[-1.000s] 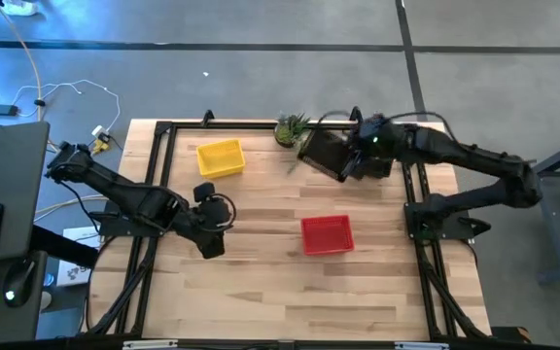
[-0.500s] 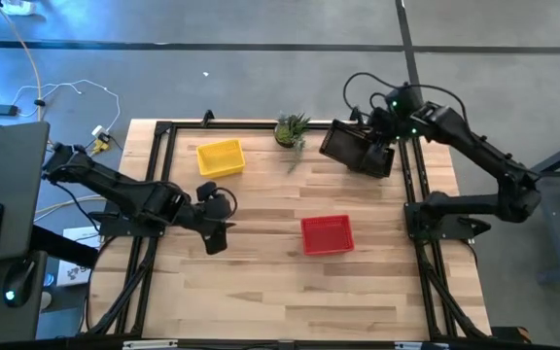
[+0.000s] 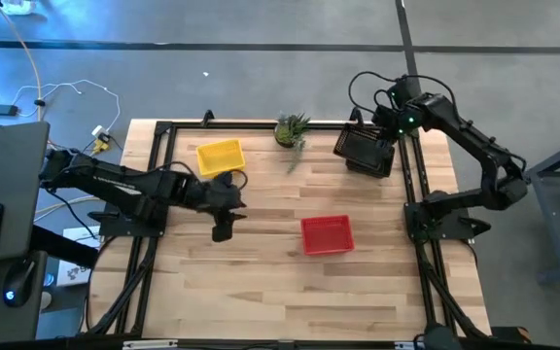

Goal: Stack baskets by color
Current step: Stack the bottom black bin on top of the top black bin on the table

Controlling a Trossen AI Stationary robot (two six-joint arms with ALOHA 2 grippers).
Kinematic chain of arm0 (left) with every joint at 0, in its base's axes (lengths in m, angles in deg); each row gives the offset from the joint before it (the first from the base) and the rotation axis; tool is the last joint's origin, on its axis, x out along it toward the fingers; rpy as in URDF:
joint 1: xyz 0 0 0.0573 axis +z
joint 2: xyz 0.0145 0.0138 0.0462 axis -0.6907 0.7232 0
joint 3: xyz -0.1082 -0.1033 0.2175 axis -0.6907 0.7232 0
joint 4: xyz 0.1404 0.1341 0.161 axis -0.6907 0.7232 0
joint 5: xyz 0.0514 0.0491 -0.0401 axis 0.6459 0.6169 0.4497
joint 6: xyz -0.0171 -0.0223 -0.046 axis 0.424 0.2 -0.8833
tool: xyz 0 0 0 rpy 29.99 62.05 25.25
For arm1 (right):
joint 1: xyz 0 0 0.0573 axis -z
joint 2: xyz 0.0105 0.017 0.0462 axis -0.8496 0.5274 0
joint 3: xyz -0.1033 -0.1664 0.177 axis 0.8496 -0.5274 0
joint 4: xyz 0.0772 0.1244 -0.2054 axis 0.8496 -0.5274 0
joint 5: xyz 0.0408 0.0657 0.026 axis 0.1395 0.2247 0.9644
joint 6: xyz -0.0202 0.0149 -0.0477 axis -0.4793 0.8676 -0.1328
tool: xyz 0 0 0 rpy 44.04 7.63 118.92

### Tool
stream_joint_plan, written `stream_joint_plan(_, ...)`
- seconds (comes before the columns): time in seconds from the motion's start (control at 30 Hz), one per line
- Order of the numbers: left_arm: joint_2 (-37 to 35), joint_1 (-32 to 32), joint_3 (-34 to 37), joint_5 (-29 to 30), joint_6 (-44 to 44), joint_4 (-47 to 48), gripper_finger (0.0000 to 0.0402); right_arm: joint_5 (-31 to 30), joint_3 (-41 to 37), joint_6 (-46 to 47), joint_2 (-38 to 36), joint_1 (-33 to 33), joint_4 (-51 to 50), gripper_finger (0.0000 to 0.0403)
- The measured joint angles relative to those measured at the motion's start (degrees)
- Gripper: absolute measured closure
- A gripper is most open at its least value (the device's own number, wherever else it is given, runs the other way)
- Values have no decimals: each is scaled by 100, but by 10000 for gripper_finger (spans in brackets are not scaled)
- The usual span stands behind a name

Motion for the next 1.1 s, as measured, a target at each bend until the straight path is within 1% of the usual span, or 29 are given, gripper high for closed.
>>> stream_joint_plan(0.13,0,348,2,-730,128,-295,271,30,-2,-136,109,229,-41,403)
stream_joint_plan(0.2,1,463,2,-990,68,-447,271,117,-2,-177,120,324,-39,403)
stream_joint_plan(0.27,2,542,2,-1126,34,-563,271,140,-2,-214,120,407,-53,403)
stream_joint_plan(0.43,3,580,2,-1222,42,-589,271,7,-2,-329,120,540,-192,403)
stream_joint_plan(0.7,9,580,2,-1222,42,-585,271,-101,-2,-646,120,540,-555,403)
stream_joint_plan(0.83,9,576,2,-1222,40,-582,271,-408,-2,-616,180,542,-735,403)
stream_joint_plan(0.9,11,575,2,-1222,40,-582,271,-493,-2,-563,272,542,-708,403)
stream_joint_plan(1.1,11,575,2,-1221,84,-578,271,-437,-2,-559,618,522,-277,403)
